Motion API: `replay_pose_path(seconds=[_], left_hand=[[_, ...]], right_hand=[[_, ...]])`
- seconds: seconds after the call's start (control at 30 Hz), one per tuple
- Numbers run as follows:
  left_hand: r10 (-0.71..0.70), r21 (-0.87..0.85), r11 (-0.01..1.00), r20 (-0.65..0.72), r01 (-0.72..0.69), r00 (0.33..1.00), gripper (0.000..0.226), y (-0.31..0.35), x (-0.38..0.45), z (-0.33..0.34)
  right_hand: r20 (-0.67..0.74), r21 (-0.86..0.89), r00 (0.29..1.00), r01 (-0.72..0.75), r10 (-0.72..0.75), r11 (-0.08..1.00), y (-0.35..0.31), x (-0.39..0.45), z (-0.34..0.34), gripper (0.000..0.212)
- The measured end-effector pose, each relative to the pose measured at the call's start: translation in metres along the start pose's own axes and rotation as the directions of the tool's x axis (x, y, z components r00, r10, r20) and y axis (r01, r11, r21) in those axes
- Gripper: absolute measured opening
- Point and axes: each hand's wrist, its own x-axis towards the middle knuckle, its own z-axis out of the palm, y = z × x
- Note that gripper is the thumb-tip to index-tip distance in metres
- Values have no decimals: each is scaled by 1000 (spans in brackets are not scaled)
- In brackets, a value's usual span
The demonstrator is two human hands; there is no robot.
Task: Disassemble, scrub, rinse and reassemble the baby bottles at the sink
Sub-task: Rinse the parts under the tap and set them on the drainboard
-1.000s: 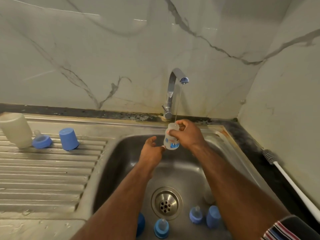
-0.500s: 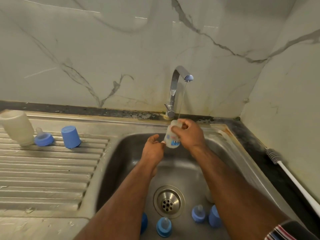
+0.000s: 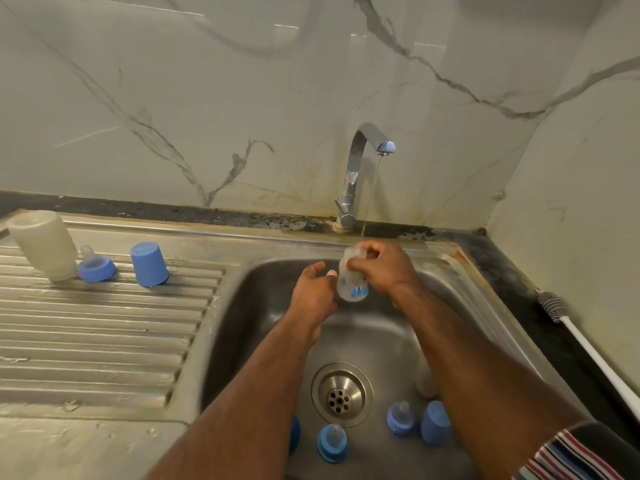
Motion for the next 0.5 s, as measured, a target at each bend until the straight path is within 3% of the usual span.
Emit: replay_pose_path(seconds=[0.1,0.23,0.33,0.4,0.5], left_hand=[[-2,-7,1000,-12,2,1000,51,0,1,-1],[-21,-51,998,8,21,1000,50,1,-1,-1],[-22,-56,998,7,23,1000,50,0,0,-2],[-53,-90,994,26,55,998,46,2,-1,-1],[-88,-167,981,80,100,993,32,5,-4,-1]], right_hand=[[-66,30,998,24,-22,999,0,0,0,39],[27,-72,999,27,-25,997,3,-2,4,43],[-58,71,998,17,-13,997,3,-1,4,40],[16,115,1000,-6,5,993,6,-1,3,42],[83,368,993,-104,79,924,7,2,1,45]])
